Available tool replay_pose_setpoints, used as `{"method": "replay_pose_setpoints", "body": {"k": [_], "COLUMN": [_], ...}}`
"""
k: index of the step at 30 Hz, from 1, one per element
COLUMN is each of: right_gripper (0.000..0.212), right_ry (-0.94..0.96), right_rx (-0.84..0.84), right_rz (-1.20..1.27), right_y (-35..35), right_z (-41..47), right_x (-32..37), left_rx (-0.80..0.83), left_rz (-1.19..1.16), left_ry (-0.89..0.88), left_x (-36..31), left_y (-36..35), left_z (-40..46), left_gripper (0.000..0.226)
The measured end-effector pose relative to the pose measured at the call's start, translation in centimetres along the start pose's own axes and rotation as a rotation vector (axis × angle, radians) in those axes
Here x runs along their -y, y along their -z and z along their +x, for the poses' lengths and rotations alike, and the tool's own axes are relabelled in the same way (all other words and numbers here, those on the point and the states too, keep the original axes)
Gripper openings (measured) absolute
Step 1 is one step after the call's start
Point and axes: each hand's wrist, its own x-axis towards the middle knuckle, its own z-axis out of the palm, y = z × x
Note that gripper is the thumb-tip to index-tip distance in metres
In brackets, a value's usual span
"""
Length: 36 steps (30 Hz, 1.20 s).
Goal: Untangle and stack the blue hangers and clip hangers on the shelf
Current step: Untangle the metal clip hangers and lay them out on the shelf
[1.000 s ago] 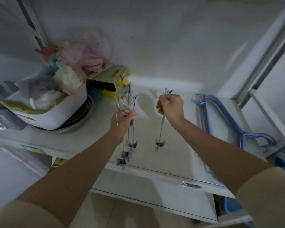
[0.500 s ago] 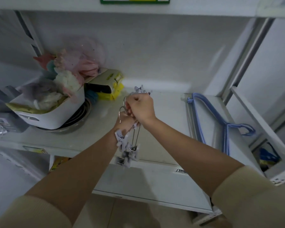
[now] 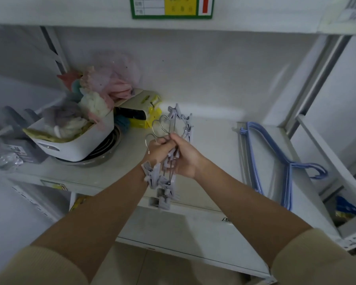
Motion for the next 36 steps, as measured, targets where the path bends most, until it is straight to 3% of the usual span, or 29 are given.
{"method": "replay_pose_setpoints", "body": {"k": [2, 5, 8, 11, 14, 15, 17, 19, 21, 24, 26, 30, 36], "right_gripper": [0.039, 0.049, 0.03, 0.03, 0.029, 0.027, 0.024, 0.023, 0.027, 0.03, 0.028, 0.02, 0.025], "right_ry": [0.007, 0.013, 0.01, -0.024, -0.016, -0.009, 0.001, 0.021, 0.042, 0.056, 0.063, 0.025, 0.058], "right_rx": [0.031, 0.053, -0.051, -0.063, -0.025, -0.032, -0.078, -0.13, -0.16, -0.183, -0.198, -0.241, -0.297], "right_rz": [0.055, 0.103, 0.156, 0.224, 0.258, 0.263, 0.289, 0.327, 0.377, 0.431, 0.438, 0.393, 0.239], "right_y": [0.3, 1.0, 1.2, 0.7, -0.1, -0.4, -0.8, -1.2, -1.6, -2.2, -2.3, -2.0, -1.9], "right_z": [0.9, 2.1, 3.7, 5.2, 5.8, 6.1, 7.0, 7.7, 8.4, 9.3, 9.9, 10.9, 12.9], "right_x": [0.3, 0.4, -0.2, -1.2, -2.0, -2.1, -2.3, -2.5, -2.6, -2.8, -3.0, -3.2, -3.7], "left_rx": [0.059, 0.097, 0.104, 0.109, 0.195, 0.26, 0.407, 0.427, 0.338, 0.16, 0.118, 0.054, -0.094], "left_rz": [0.082, 0.162, 0.113, 0.1, 0.12, 0.147, 0.187, 0.13, 0.063, -0.017, -0.041, -0.086, -0.214], "left_ry": [-0.039, -0.1, -0.082, -0.013, 0.079, 0.146, 0.265, 0.28, 0.253, 0.228, 0.267, 0.336, 0.412], "left_x": [-0.8, -0.6, 0.3, 0.7, 1.1, 1.3, 1.4, 1.5, 2.2, 3.6, 4.4, 5.3, 8.1], "left_y": [0.0, 0.8, 2.5, 4.2, 5.9, 6.6, 7.7, 8.4, 8.7, 9.0, 9.0, 9.2, 8.7], "left_z": [-0.3, 0.6, 1.9, 2.0, 3.2, 3.7, 4.4, 4.9, 5.8, 7.6, 8.6, 9.9, 12.1], "left_gripper": [0.015, 0.024, 0.022, 0.007, 0.049, 0.054, 0.041, 0.022, 0.018, 0.063, 0.074, 0.038, 0.02]}}
